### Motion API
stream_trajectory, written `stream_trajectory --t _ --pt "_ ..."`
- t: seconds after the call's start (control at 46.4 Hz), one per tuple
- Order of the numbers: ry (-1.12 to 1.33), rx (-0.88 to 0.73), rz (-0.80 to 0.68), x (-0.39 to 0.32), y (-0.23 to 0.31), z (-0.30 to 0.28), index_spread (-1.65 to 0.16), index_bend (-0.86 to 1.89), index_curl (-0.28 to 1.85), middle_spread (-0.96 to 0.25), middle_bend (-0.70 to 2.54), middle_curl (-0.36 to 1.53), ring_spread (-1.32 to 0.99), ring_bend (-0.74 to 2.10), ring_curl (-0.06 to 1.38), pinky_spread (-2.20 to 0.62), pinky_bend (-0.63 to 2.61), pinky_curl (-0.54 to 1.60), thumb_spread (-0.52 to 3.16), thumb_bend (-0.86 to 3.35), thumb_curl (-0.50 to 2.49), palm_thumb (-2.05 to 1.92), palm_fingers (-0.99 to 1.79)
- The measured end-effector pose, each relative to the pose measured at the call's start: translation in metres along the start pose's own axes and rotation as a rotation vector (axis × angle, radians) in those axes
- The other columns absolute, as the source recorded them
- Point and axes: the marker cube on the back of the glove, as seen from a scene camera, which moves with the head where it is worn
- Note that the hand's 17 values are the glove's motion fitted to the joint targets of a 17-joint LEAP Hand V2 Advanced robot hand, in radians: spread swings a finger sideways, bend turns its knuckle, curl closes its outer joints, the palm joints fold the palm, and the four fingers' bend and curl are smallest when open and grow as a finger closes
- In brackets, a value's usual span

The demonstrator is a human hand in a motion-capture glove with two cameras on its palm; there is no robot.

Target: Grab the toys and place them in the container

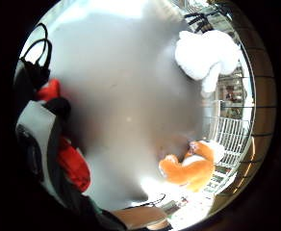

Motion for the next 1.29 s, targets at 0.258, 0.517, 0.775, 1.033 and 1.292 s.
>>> stream_trajectory --t 0.258,0.517,0.775,1.033,1.292 --pt "-0.01 0.05 -0.011 -0.013 -0.002 -0.033 -0.21 0.66 0.47 -0.22 0.92 0.49 -0.34 1.1 0.46 -0.49 0.67 0.3 1.0 0.6 0.68 1.08 1.37" --pt "-0.038 0.207 -0.06 -0.075 0.001 -0.153 -0.26 0.36 0.45 -0.32 0.78 0.46 -0.38 1.1 0.46 -0.48 0.94 0.41 0.66 0.24 0.71 0.69 1.01" --pt "-0.088 0.276 -0.137 -0.164 0.0 -0.262 -0.33 0.17 0.44 -0.38 0.69 0.46 -0.41 1.05 0.44 -0.47 0.95 0.42 0.62 0.19 0.78 0.69 1.01" --pt "-0.163 0.301 -0.226 -0.267 0.008 -0.316 -0.36 0.13 0.42 -0.42 0.65 0.47 -0.42 1.04 0.44 -0.47 0.95 0.42 0.62 0.16 0.84 0.68 1.01" --pt "-0.312 0.285 -0.296 -0.385 0.031 -0.315 -0.38 0.12 0.4 -0.43 0.62 0.5 -0.43 1.03 0.44 -0.47 0.95 0.42 0.62 0.13 0.89 0.69 1.01"
